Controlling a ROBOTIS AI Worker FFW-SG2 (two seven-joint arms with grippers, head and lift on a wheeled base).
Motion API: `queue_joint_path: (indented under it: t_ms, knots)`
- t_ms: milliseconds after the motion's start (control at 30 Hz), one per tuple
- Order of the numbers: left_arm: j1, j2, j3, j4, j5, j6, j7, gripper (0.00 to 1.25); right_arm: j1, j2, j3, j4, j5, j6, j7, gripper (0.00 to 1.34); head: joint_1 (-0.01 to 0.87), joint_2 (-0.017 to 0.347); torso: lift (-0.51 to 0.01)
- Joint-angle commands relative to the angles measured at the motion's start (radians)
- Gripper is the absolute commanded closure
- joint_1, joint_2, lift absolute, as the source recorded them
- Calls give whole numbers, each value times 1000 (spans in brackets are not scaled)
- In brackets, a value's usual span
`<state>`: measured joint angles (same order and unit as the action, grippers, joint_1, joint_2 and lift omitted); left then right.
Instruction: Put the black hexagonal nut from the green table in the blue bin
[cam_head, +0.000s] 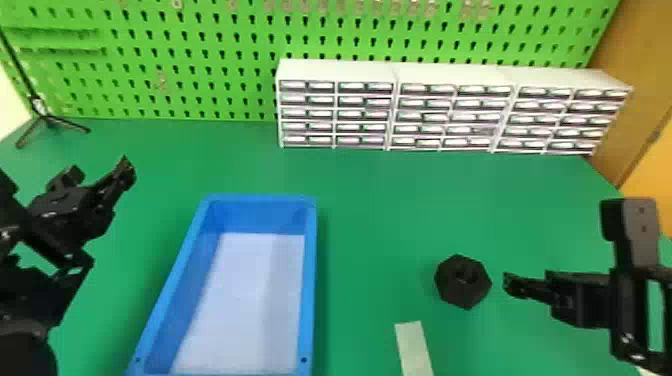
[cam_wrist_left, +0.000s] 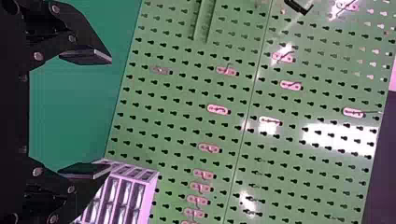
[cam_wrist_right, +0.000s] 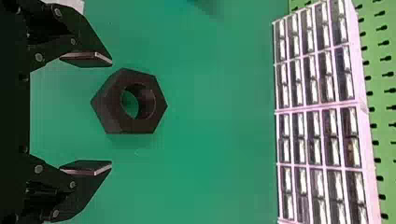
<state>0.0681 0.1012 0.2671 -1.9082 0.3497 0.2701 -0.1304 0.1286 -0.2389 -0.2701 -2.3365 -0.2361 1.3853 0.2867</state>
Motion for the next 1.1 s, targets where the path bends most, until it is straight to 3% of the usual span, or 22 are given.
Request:
queue_joint_path:
  t_ms: [0,500,1067]
  knots:
    - [-1,0,-2,0,-1,3,0,432,-10,13,-20,2,17,1,0,484,692,8,-97]
    - [-7,0,-14,6,-5,14,0,432,-63,61,-61,48,58,9,0,484,692,8,-97]
    - [-19,0,-35,21,-5,18,0,432,-148,58,45,171,135,-2,0,489,692,8,-97]
